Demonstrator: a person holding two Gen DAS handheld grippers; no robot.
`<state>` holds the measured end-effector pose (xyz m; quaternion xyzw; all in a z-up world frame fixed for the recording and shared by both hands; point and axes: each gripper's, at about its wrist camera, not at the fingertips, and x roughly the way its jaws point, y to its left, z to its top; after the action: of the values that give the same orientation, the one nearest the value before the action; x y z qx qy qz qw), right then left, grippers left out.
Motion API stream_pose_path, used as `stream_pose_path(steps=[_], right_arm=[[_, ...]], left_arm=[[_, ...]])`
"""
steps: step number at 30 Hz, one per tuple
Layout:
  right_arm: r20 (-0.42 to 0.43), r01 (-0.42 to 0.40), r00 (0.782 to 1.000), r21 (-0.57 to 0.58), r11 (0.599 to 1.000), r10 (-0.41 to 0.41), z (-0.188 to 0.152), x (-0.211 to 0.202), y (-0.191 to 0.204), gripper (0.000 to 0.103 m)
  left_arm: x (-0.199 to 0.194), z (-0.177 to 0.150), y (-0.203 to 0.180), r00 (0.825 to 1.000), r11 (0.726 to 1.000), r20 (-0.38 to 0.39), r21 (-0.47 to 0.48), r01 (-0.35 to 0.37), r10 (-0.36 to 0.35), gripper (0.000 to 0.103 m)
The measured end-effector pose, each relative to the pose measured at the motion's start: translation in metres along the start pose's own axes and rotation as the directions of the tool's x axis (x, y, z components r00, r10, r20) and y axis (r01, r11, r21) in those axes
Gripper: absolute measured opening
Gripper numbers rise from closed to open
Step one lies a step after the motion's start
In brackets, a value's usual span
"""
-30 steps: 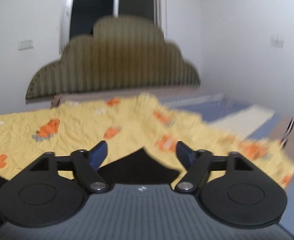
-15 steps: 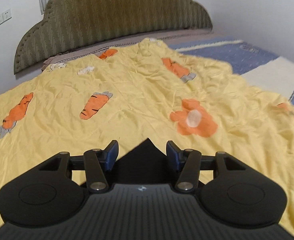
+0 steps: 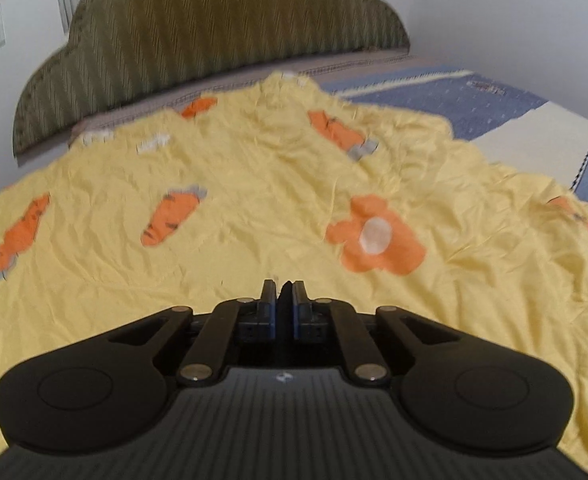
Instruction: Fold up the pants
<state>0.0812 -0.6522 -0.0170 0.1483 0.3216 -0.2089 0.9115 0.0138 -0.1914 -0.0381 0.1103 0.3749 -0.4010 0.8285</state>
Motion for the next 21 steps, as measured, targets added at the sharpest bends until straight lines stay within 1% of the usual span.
stream_pose_path(steps=[2,4,5,8,12,15,17,21], right_arm=[[0.037,0.0,0.999,0.002,1.0,0.0,-0.001,-0.016,-0.004,0.008],[0.069,-0.001,0.998,0.01,1.0,0.001,-0.004,-0.034,-0.009,0.008],[0.086,-0.005,0.996,0.02,1.0,0.003,-0.007,-0.043,-0.013,0.008],[0.121,-0.018,0.993,0.07,0.997,0.01,-0.019,-0.068,-0.029,0.008],[0.161,-0.04,0.987,0.179,0.983,0.011,-0.045,-0.106,-0.059,0.008],[0.193,-0.049,0.981,0.265,0.963,-0.004,-0.07,-0.134,-0.081,0.008],[0.218,-0.056,0.976,0.323,0.945,-0.017,-0.088,-0.152,-0.095,0.008],[0.23,-0.051,0.972,0.391,0.919,-0.043,-0.119,-0.178,-0.116,0.008]], left_arm=[[0.0,0.001,0.003,1.0,1.0,0.0,-0.028,-0.006,0.006,0.045],[-0.002,0.002,0.008,1.0,0.998,-0.001,-0.062,-0.002,0.002,0.035],[-0.002,0.002,0.01,1.0,0.997,-0.003,-0.078,0.003,-0.003,0.033],[-0.004,0.001,0.012,1.0,0.996,-0.003,-0.092,0.008,-0.008,0.032],[-0.006,-0.001,0.003,1.0,0.998,0.002,-0.059,-0.009,0.009,0.032],[-0.007,-0.004,0.0,1.0,0.999,0.0,-0.054,0.0,0.0,0.031],[-0.007,-0.006,-0.002,1.0,0.999,-0.005,-0.053,0.001,-0.001,0.028],[-0.01,-0.008,-0.006,1.0,0.999,-0.006,-0.042,-0.01,0.01,0.027]])
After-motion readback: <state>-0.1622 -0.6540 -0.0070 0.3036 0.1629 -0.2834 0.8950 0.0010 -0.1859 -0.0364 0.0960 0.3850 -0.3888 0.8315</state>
